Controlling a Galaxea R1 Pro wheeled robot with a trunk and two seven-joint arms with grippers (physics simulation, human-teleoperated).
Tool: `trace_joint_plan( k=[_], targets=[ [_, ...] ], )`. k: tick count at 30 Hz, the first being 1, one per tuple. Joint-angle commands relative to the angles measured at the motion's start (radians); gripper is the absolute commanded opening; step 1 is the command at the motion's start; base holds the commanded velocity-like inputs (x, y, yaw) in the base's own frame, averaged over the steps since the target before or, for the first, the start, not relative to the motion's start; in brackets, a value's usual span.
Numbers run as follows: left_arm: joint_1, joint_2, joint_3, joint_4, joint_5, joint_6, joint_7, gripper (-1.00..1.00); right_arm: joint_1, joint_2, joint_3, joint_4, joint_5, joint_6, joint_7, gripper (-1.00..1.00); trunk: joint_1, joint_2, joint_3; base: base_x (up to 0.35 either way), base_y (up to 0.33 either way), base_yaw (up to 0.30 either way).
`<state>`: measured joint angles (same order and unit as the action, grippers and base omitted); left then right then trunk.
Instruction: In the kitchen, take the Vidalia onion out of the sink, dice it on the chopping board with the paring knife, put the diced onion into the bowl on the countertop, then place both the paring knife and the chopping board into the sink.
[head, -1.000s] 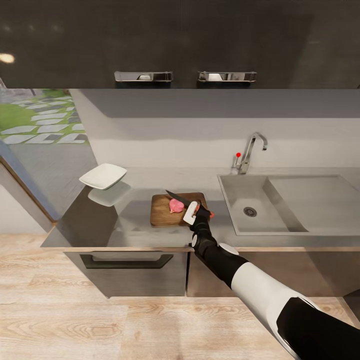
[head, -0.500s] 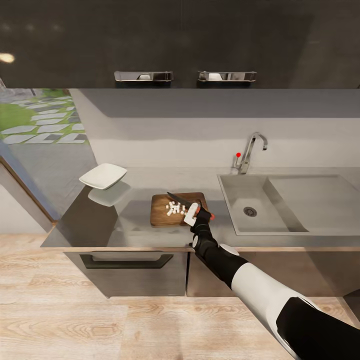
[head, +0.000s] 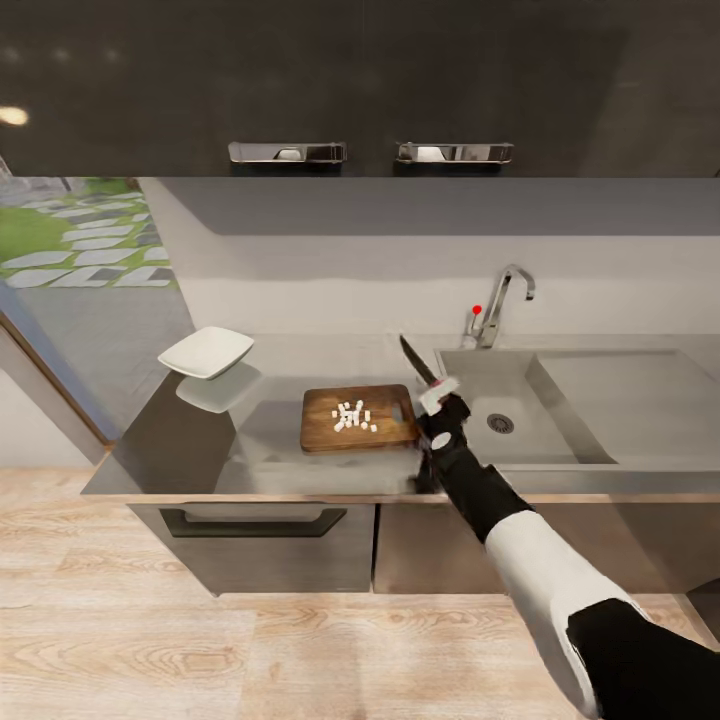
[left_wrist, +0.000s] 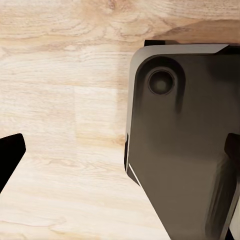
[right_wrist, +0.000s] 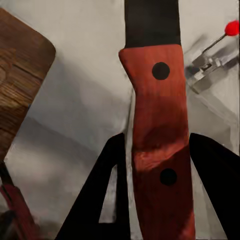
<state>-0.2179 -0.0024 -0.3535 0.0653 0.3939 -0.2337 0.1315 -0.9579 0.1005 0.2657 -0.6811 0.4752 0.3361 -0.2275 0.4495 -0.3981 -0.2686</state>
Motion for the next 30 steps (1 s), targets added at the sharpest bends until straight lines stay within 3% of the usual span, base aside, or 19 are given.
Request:
trace_joint_plan(
  k=[1,3,4,6,8,9,12,18,25,30],
  targets=[
    [-0.001,-0.001,-0.008,0.004,0.006,-0.006,0.001,1.00,-0.001,-0.023,-0.066,-0.007,0.006,0.001,0.038,-1.00,0.001,-0.002,-0.002,0.000,0.000,0.000],
    [-0.001,-0.001,-0.008,0.004,0.006,-0.006,0.001,1.00,-0.001,-0.082,-0.183,-0.018,0.003,-0.003,0.171,-1.00,0.001,-0.002,-0.002,0.000,0.000,0.000],
    [-0.001,-0.002,-0.008,0.004,0.006,-0.006,0.000,1.00,-0.001,-0.098,-0.226,-0.020,0.003,-0.003,0.223,-1.00,0.001,-0.002,-0.002,0.000,0.000,0.000],
    [-0.001,-0.003,-0.008,0.004,0.007,-0.006,0.001,1.00,-0.001,-0.138,-0.378,-0.023,0.004,-0.001,0.369,-1.00,0.001,-0.002,-0.002,0.000,0.000,0.000],
    [-0.001,-0.004,-0.008,0.004,0.007,-0.006,0.001,1.00,-0.001,-0.168,-0.480,-0.022,0.005,0.000,0.457,-1.00,0.001,-0.002,-0.002,0.000,0.000,0.000],
    [-0.001,-0.004,-0.008,0.004,0.007,-0.006,0.002,1.00,-0.001,-0.186,-0.511,-0.022,0.006,0.000,0.486,-1.00,0.001,-0.002,-0.002,0.000,0.000,0.000],
    [-0.001,-0.004,-0.008,0.004,0.007,-0.006,0.001,1.00,-0.001,-0.229,-0.538,-0.016,0.004,0.001,0.511,-1.00,0.001,-0.002,-0.002,0.000,0.000,0.000],
    [-0.001,-0.004,-0.008,0.004,0.007,-0.007,0.002,1.00,-0.001,-0.253,-0.549,0.009,0.003,0.000,0.517,-1.00,0.001,-0.002,-0.002,0.000,0.000,0.000],
    [-0.001,-0.004,-0.008,0.004,0.007,-0.010,0.002,1.00,-0.001,-0.261,-0.547,0.012,0.005,-0.001,0.510,-1.00,0.001,-0.002,-0.002,0.004,0.000,0.000],
    [-0.001,-0.004,-0.008,0.004,0.007,-0.010,0.002,1.00,-0.001,-0.259,-0.545,0.036,0.003,0.001,0.511,-1.00,0.001,-0.002,-0.002,0.217,0.000,0.000]
  ],
)
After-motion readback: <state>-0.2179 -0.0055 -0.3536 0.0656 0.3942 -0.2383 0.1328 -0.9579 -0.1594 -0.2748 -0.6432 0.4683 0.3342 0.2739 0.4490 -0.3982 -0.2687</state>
